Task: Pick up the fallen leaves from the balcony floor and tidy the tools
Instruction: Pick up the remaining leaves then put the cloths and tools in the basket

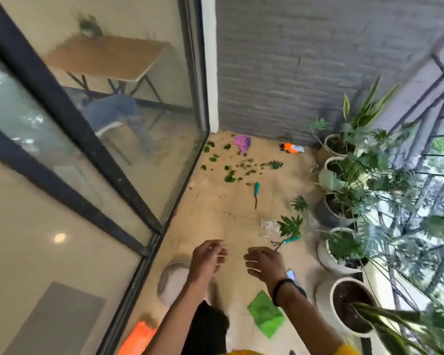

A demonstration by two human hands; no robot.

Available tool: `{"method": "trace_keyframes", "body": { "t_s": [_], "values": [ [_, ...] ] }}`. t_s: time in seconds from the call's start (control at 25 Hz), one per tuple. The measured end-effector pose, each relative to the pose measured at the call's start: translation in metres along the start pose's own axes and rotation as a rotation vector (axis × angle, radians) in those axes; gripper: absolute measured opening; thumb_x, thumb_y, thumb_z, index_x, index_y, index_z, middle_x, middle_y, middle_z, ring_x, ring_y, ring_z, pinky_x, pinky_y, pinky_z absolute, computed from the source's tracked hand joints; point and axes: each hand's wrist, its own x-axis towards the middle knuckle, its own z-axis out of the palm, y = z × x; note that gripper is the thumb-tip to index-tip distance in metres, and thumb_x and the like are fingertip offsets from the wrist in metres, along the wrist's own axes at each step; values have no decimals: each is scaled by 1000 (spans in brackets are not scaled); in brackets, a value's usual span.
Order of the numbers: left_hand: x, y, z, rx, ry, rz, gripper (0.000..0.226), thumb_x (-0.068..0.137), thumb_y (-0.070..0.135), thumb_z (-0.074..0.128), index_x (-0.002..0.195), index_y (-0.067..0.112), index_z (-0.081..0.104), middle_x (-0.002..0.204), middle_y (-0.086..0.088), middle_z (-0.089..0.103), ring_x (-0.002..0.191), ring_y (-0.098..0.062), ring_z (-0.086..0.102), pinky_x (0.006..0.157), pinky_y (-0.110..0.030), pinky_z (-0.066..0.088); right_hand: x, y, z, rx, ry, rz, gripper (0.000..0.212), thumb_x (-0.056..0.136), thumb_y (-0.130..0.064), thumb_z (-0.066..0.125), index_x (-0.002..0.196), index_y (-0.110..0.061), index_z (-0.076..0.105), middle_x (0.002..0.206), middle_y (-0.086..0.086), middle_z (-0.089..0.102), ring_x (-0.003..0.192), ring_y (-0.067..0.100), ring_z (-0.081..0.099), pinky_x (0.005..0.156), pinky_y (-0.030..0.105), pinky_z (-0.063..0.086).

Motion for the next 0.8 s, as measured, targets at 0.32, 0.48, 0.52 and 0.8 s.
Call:
{"method": "trace_keyframes", "body": {
  "t_s": [0.32, 0.48, 0.52, 0.8],
  "values": [
    [191, 105, 60, 61, -42, -108, 10, 98, 19, 63, 97, 17, 73, 81, -5, 75, 67, -15, 63, 61, -26, 44, 153, -117, 2, 43, 156, 104, 10, 98, -2, 54, 99, -1, 64, 73, 12, 68, 56, 19, 58, 52, 23, 45],
    [274, 168, 83, 140, -73, -118, 13, 99, 21, 61, 100, 18, 73, 84, -2, 76, 71, -14, 64, 66, -28, 46, 226, -191, 16, 43, 230, 104, 13, 98, -1, 53, 97, -2, 66, 77, 14, 68, 62, 23, 59, 58, 28, 48],
    [293, 184, 91, 148, -92, -116, 13, 99, 20, 60, 99, 19, 73, 84, -2, 76, 72, -15, 64, 68, -29, 46, 245, -208, 18, 63, 242, 102, 14, 98, 0, 52, 95, -2, 65, 76, 15, 68, 62, 23, 59, 58, 28, 47],
    [456, 255, 161, 173, -109, -122, 7, 96, 19, 66, 94, 19, 72, 84, -7, 75, 71, -16, 67, 64, -26, 50, 427, -311, 32, -50, 217, 65, 11, 95, -5, 59, 89, -6, 69, 81, 17, 72, 66, 25, 64, 65, 35, 53]
  ]
}}
